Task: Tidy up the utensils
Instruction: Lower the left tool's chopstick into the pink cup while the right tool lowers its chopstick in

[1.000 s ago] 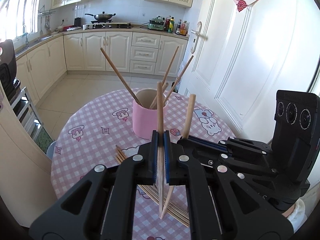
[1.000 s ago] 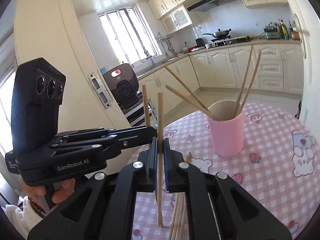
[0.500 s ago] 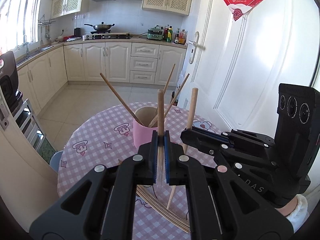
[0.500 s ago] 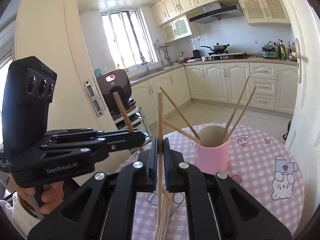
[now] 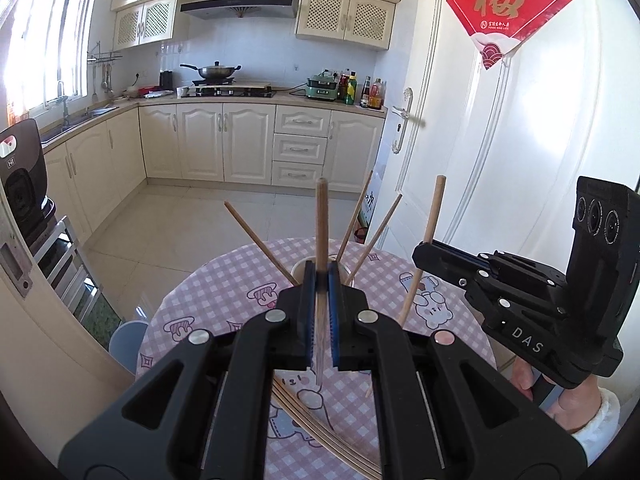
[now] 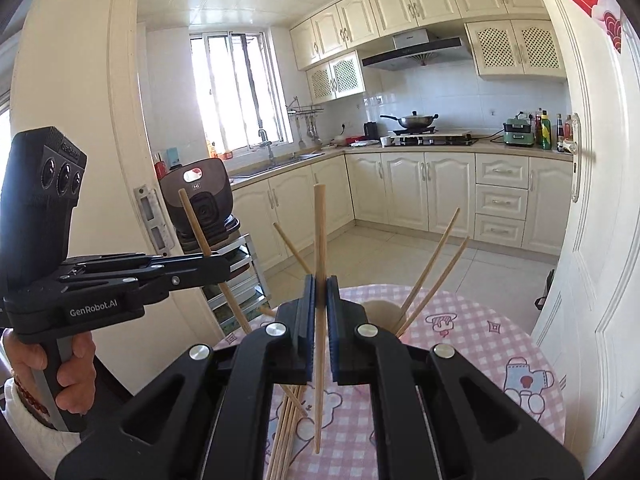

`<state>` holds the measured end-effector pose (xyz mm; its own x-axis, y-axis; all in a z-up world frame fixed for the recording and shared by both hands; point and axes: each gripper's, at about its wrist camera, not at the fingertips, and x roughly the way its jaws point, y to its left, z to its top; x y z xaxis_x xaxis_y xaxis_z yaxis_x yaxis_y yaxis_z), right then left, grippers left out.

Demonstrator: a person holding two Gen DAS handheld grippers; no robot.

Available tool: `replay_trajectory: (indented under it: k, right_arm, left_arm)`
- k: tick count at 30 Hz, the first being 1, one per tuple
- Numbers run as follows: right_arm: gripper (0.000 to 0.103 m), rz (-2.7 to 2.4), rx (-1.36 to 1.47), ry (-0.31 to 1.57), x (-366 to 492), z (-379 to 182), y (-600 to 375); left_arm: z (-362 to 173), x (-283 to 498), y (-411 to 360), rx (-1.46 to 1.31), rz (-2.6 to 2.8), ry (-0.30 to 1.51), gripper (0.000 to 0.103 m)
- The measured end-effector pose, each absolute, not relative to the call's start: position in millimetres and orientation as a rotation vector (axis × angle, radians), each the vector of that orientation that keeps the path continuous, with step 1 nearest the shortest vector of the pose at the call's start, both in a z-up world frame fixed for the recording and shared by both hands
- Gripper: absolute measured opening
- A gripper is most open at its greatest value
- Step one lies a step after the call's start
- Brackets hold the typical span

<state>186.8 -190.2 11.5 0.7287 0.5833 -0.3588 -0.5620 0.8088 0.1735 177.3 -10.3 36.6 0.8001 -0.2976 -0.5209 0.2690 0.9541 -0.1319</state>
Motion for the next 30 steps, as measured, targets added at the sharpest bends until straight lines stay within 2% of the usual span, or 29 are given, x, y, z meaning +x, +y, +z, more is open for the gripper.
replay_trajectory:
  k: [15, 21, 30]
  right_arm:
    - [0.004, 0.478, 0.042, 0.227, 224.6, 46.2, -188.7]
    - [0.004, 0.463, 0.059, 0.175, 231.9, 41.1, -188.6]
    - [0.004, 0.461, 0.052, 0.247, 245.7, 15.6, -185.3]
  left_arm:
    - [88.1, 212.3, -0.1, -0.114, -0.291, 0.419, 0.006]
    - [82.0, 218.5, -3.3, -0.145, -0.31, 0.381, 0.006]
    - [65.7, 221.1, -2.9, -0.154, -0.295, 0.344, 0.006]
